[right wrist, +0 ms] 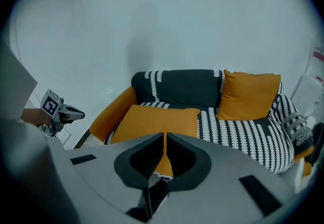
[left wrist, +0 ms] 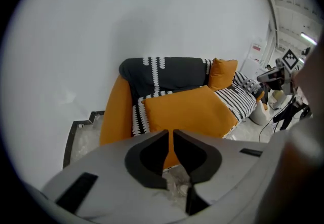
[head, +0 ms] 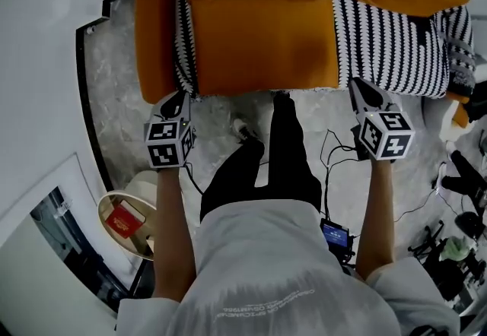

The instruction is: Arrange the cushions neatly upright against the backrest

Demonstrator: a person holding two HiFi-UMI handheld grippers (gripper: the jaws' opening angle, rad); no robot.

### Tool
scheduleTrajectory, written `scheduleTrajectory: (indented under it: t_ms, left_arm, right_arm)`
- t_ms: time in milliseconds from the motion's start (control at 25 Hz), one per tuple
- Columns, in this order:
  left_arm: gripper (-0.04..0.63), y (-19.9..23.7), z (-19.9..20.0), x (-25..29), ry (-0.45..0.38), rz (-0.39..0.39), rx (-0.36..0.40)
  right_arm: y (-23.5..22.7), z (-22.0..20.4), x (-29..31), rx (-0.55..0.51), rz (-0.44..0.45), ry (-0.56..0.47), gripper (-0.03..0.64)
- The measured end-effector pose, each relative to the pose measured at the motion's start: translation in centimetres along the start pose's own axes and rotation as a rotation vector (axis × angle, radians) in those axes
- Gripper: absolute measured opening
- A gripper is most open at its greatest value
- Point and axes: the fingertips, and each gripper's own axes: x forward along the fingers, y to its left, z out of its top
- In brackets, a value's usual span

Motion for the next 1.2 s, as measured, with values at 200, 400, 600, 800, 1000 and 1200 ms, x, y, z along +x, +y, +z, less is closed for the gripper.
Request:
scheduleTrajectory:
  t_ms: [200,400,600,800,1000,1200]
  left_arm:
    - [0.061,0.2,-2.0,3.6,0.063,-0.029,-0.039]
    - [0.081,0.2,-5.1,7.6,0.143,-0.022,-0.098]
    - [0.109,1.3,-10.2,11.3,0.258,0.001,-0.118]
    - [0.129,1.3,-14.9,14.0,0.353,-0.005,-0.085]
    - [0.176,2.0,-19.0,16.8,0.458,-0.025,-0.029]
    - [0.181,2.0,-20.0,19.0,0.445,-0.044,-0.050]
  right_arm:
    - [-1.1,-3.2,3.4,-0.021,-0.014,0.087,0.005]
    - [-4.0,-7.4,6.9,0.028,-0.040,0.161,0.005]
    - [-6.6,-13.3,10.7,0.081,-0.068,0.260,0.034]
    - [-9.3,-19.5,13.2,0.084,-0.096,0.368,0.082]
    - [-10.1,-24.7,16.3,0.069,-0.076,0.482,0.104]
    - [-11.3,-24.9,17.3,0.059,-0.110,0.470,0.106]
